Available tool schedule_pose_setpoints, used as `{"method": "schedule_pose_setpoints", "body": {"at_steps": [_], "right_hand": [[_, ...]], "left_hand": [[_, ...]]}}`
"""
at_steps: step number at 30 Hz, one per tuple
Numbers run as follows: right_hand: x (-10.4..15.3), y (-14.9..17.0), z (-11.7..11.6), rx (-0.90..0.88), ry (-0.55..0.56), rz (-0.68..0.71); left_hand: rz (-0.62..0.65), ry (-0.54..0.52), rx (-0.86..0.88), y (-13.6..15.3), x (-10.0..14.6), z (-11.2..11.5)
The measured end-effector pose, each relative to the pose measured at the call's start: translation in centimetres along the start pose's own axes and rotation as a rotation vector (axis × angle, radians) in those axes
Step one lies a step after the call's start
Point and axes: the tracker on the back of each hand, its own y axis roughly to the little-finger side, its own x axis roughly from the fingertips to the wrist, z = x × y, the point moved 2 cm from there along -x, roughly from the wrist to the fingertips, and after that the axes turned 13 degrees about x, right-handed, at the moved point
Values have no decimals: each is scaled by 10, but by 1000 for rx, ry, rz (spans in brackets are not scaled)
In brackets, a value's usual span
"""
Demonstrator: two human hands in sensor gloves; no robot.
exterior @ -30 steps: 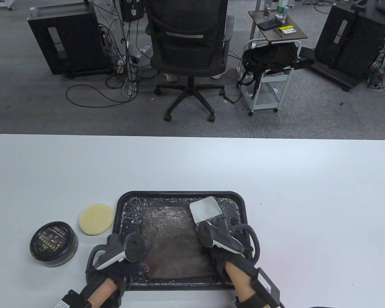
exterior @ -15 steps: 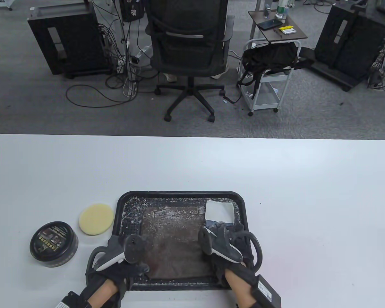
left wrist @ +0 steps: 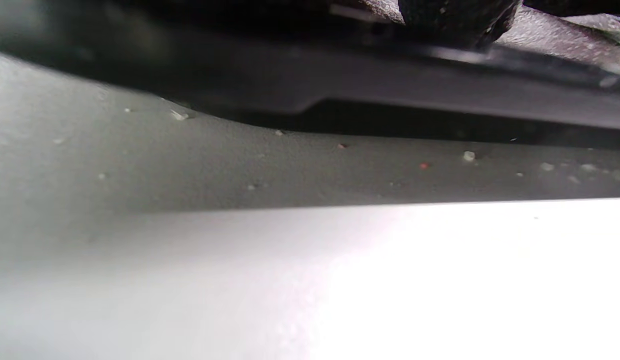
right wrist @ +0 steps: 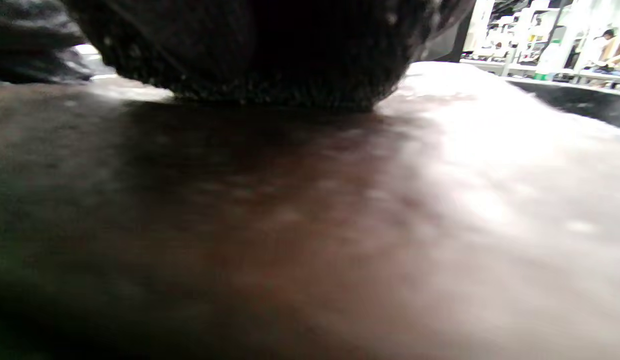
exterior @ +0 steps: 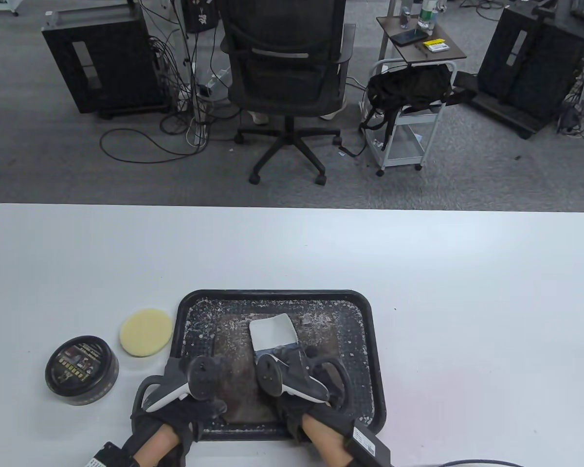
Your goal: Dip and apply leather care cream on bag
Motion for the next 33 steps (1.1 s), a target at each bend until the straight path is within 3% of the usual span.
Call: {"method": "schedule_pose_setpoints", "body": {"at_steps": [9,14,33], "right_hand": [[-12,-48,7,-80,-33,179],[-10,-64,8,-7,-31,213],[6,-11,1,18,-94,105]], "left_hand": [[3,5,-8,-1,-1,1],[-3,7,9,0,-1,0],[3,15,-9,-2,-2,0]]}}
